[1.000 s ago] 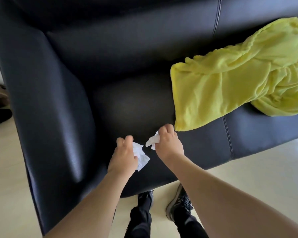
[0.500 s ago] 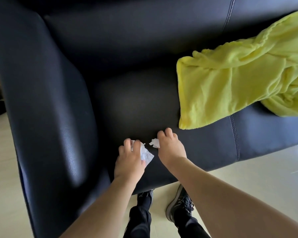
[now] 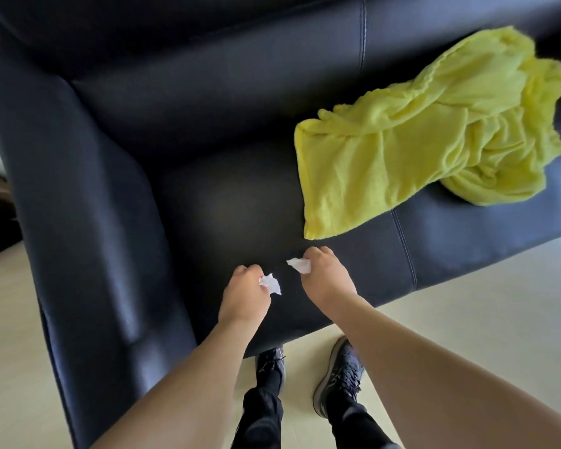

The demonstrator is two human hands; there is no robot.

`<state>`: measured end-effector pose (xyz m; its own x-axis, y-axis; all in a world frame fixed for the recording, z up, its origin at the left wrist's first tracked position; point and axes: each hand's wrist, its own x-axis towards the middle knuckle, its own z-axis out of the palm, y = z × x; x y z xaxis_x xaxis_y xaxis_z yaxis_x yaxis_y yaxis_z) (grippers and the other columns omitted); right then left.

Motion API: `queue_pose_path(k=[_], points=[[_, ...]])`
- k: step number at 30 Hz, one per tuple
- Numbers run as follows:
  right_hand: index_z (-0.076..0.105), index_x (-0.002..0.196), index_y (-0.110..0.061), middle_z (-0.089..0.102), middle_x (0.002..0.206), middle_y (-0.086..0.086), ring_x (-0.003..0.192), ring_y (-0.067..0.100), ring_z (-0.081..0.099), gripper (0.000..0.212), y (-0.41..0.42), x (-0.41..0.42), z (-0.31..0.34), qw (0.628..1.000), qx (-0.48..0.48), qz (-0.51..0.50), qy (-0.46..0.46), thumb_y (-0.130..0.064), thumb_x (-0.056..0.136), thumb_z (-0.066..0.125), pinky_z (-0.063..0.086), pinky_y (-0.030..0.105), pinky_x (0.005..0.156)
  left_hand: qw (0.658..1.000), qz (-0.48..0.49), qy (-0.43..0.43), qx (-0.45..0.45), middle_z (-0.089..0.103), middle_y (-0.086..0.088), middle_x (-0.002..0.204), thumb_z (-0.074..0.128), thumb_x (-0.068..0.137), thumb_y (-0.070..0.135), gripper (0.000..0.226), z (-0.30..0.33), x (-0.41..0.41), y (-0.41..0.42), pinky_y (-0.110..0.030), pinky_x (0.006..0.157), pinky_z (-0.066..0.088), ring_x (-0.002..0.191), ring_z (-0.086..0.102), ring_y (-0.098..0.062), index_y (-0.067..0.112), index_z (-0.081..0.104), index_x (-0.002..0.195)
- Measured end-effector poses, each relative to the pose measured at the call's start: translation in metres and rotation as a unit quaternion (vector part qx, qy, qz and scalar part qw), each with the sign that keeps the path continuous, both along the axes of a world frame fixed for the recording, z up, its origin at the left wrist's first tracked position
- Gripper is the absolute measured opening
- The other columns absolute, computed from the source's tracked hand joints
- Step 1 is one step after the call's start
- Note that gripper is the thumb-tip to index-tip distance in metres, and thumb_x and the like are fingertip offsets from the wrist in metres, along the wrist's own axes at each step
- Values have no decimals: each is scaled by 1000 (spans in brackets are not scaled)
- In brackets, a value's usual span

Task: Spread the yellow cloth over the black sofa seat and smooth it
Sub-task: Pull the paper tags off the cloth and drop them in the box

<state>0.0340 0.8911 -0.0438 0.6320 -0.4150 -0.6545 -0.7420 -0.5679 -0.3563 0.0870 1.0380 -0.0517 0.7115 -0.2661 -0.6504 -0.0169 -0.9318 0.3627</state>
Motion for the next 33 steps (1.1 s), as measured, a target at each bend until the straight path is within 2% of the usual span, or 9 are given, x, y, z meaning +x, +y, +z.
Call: queue_pose_path(k=[5, 10, 13, 15, 17, 20, 23, 26, 33], points=[[58, 109, -17, 52, 105, 1, 82, 23, 56, 21, -29, -28, 77, 999, 19, -40, 8, -12, 91, 48, 46, 32, 66, 1000, -29, -3, 5, 54, -4, 98, 51, 83, 7, 12, 78, 0, -28, -28, 56, 36, 80, 55, -25, 13, 61, 85], [59, 105, -13, 57, 103, 4, 87, 26, 58, 19, -58, -77, 213, 996, 46, -73, 19, -13, 88, 51, 45, 29, 63, 996, -76, -33, -30, 59, -4, 91, 51, 88, 12, 11, 213, -23, -60, -33, 54, 48, 76, 60, -22, 11, 62, 87], [60, 95, -9, 63, 97, 7, 86, 28, 62, 17, -71, -102, 283, 991, 46, -121, -15, -21, 90, 49, 50, 34, 67, 991, -103, -63, -52, 57, -4, 92, 49, 90, 13, 13, 277, -42, -77, -28, 50, 38, 75, 58, -21, 10, 62, 90], [61, 96, -12, 62, 97, 5, 85, 26, 62, 16, -81, -122, 320, 991, 30, -126, -25, -20, 89, 49, 50, 33, 68, 983, -143, -86, -71, 57, -6, 89, 49, 93, 17, 16, 315, -58, -92, -30, 52, 40, 73, 58, -23, 7, 60, 84], [61, 95, -11, 62, 95, 4, 83, 26, 62, 17, -91, -136, 339, 990, 18, -134, -26, -23, 90, 51, 51, 33, 68, 978, -171, -87, -86, 55, -7, 85, 48, 93, 18, 22, 332, -66, -106, -35, 54, 41, 69, 56, -25, 5, 54, 76], [57, 83, -13, 66, 88, 4, 77, 23, 63, 22, -115, -150, 354, 979, 13, -193, -59, -34, 90, 53, 54, 35, 68, 974, -196, -75, -81, 52, -4, 84, 50, 91, 18, 21, 345, -66, -138, -29, 51, 34, 61, 46, -19, 9, 48, 71], [57, 81, -14, 65, 83, 2, 73, 20, 61, 28, -141, -168, 364, 970, 14, -233, -72, -40, 91, 52, 50, 31, 63, 969, -228, -67, -69, 52, -3, 77, 52, 90, 22, 21, 359, -66, -177, -29, 52, 33, 60, 45, -18, 5, 52, 77], [58, 80, -9, 68, 79, 3, 67, 19, 59, 41, -176, -196, 364, 957, 38, -277, -77, -48, 91, 50, 47, 28, 61, 962, -258, -65, -67, 48, -2, 69, 51, 90, 19, 21, 371, -79, -223, -31, 54, 32, 58, 41, -18, 8, 47, 73], [51, 70, -12, 56, 62, -2, 55, 16, 50, 33, -295, -270, 367, 947, 61, -301, -95, -37, 92, 54, 39, 24, 51, 957, -274, -62, -75, 48, -2, 68, 49, 85, 16, 11, 384, -148, -345, -28, 50, 30, 57, 39, -16, 10, 49, 75]])
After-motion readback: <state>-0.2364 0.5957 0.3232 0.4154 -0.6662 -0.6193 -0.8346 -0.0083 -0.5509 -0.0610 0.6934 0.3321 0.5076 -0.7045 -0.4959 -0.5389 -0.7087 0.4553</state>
